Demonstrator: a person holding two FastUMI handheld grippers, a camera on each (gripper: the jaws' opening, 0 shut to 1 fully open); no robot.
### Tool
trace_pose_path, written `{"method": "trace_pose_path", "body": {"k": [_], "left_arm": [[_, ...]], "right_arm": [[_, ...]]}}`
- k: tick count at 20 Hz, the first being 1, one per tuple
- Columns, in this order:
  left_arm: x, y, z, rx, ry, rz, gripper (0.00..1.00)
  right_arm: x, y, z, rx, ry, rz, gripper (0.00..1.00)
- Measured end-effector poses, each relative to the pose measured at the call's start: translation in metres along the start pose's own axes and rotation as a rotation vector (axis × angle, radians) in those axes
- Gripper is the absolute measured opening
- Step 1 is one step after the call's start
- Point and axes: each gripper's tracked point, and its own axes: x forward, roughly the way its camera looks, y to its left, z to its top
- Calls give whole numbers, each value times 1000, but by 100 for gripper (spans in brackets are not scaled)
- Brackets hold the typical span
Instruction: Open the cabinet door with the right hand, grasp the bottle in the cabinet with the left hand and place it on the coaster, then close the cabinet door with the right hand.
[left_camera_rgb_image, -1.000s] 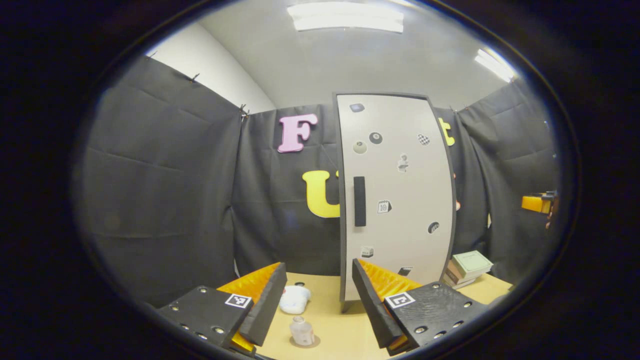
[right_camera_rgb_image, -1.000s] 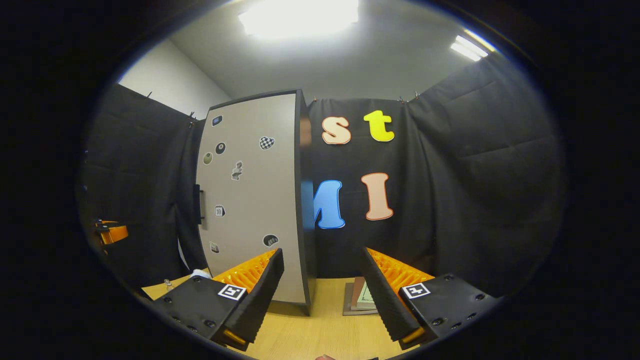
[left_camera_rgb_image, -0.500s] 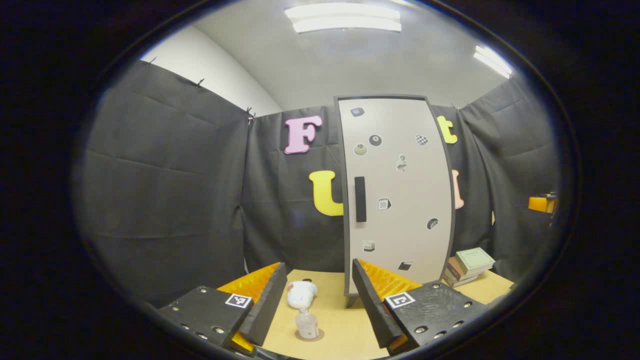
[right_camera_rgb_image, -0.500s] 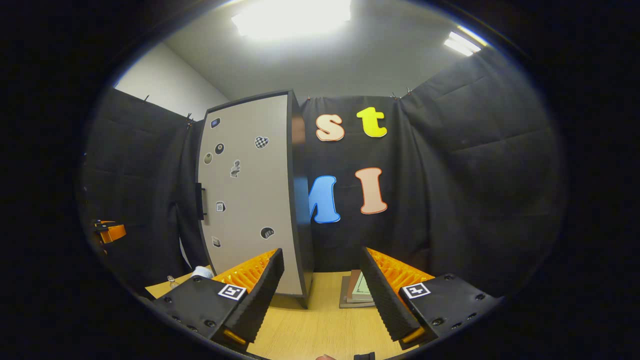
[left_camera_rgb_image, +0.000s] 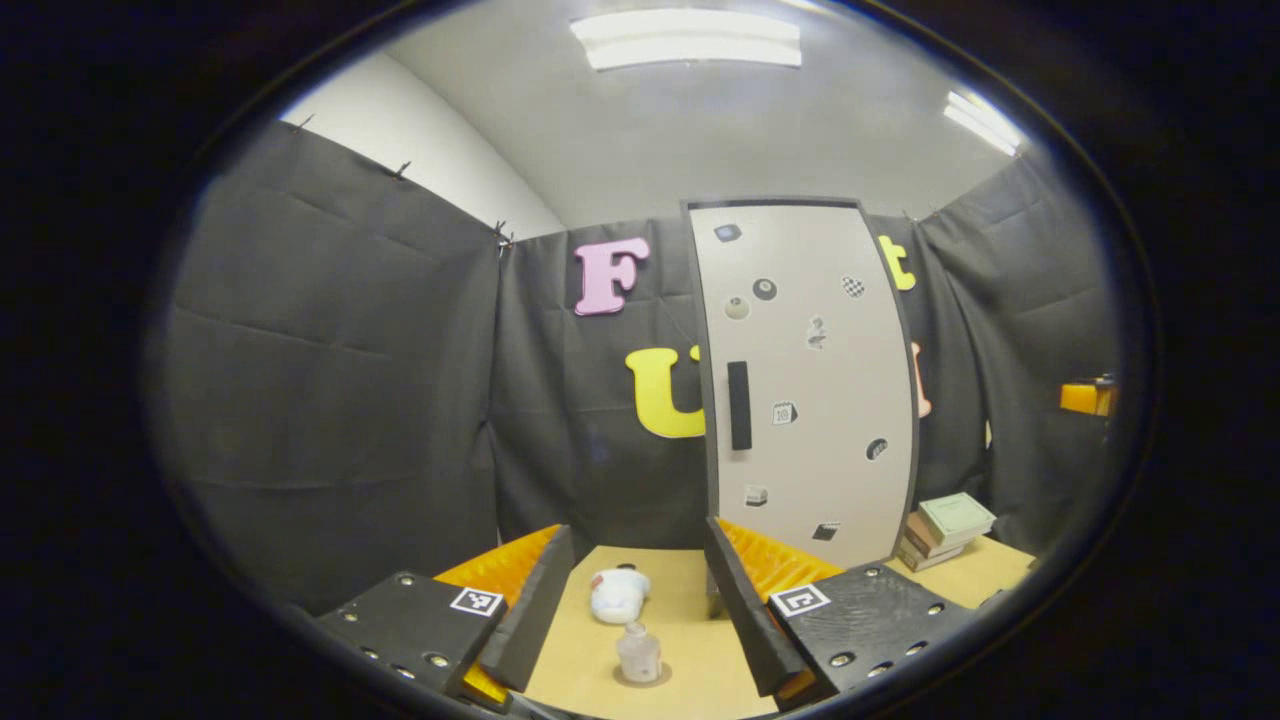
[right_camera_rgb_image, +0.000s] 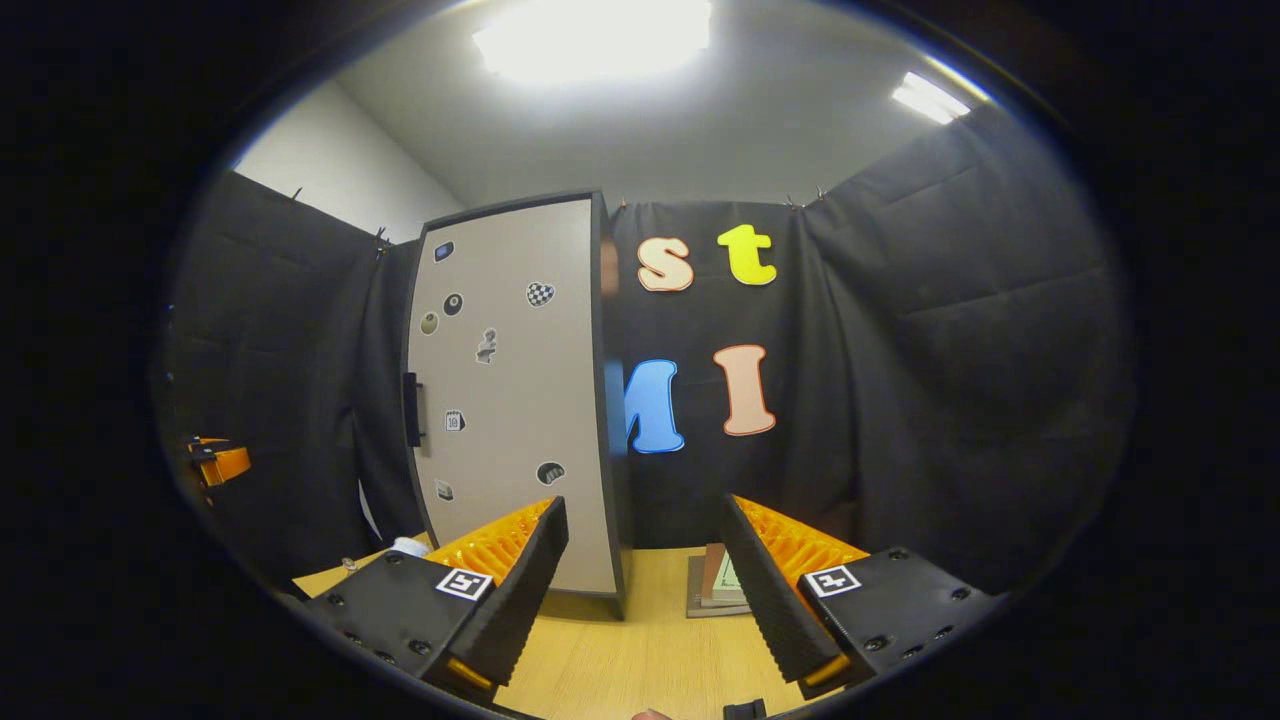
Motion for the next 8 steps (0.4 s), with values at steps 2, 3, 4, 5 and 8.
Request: {"method": "trace_pose_path", "body": {"k": [2, 3, 4, 5, 8], "left_arm": [[3, 3, -2, -2, 0, -5, 80], [4, 5, -3, -4, 1, -6, 80], [5, 6, -4, -6, 3, -7, 80], [6, 9, -6, -8, 7, -6, 81], [8, 15, -3, -12, 2, -4, 80]], "right_arm": [[-1, 5, -1, -10, 1, 0, 97], [0, 6, 0, -13, 1, -2, 97], [0, 6, 1, -16, 0, -3, 97], [0, 8, 1, -17, -2, -2, 97], [-2, 12, 5, -32, -8, -2, 97]]}}
